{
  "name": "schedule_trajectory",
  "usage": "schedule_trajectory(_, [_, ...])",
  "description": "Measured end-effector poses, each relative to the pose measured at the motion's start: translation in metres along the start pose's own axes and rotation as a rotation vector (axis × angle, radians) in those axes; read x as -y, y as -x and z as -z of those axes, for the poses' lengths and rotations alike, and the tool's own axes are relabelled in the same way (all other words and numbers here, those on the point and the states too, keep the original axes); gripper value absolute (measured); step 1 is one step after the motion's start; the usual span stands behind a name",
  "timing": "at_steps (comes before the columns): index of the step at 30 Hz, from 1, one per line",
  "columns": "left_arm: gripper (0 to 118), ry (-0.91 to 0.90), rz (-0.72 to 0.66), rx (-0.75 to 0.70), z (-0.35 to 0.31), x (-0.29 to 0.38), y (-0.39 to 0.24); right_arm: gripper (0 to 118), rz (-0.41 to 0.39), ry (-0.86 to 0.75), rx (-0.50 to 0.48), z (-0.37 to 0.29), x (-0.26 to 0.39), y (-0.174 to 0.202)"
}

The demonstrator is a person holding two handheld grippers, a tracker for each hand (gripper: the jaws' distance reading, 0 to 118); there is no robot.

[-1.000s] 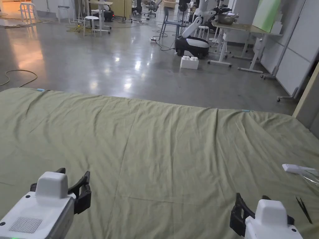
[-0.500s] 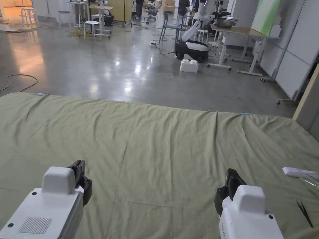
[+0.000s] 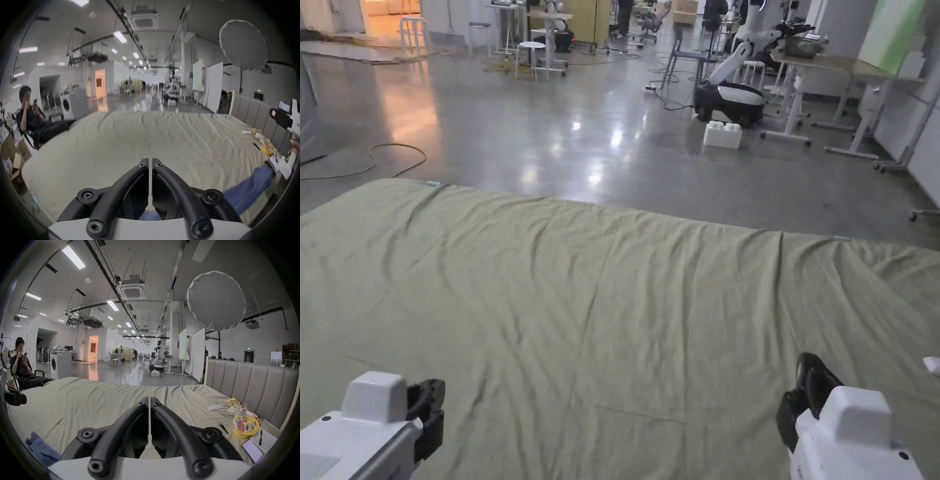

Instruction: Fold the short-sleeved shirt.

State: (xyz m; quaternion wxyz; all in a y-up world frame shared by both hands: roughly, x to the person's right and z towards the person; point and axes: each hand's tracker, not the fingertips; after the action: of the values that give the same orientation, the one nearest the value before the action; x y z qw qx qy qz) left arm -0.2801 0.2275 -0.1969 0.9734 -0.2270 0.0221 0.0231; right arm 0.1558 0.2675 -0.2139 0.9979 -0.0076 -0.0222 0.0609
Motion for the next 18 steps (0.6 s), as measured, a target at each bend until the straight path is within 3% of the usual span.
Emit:
schedule_trajectory(5, [3,0.229,-0.13,0.105,0.004,0.028,0.05,3,-0.012,0.041,-0.019,0.003,0.008,0.001])
schedule_trajectory(7, [9,0.289,-0.132,0.135,0.01,0.042,0.071,3,-0.018,0.055,-0.024,0.005,0.01,0.002])
schedule_trajectory(8, [18,0.336,-0.145,0.147,0.014,0.047,0.079,3,-0.024,0.062,-0.029,0.005,0.012,0.003])
schedule_trajectory(10, [63,0.369,-0.217,0.197,0.018,0.055,0.089,3,-0.032,0.076,-0.035,0.006,0.015,0.005])
schedule_trajectory(12, [95,0.36,-0.328,0.271,0.023,0.064,0.104,3,-0.03,0.093,-0.039,0.007,0.017,0.006])
schedule_trajectory(15, [96,0.395,-0.454,0.352,0.035,0.076,0.123,3,-0.014,0.123,-0.042,0.006,0.021,0.007])
schedule_trajectory(18, [96,0.436,-0.481,0.384,0.049,0.09,0.128,3,-0.023,0.135,-0.045,0.006,0.023,0.008])
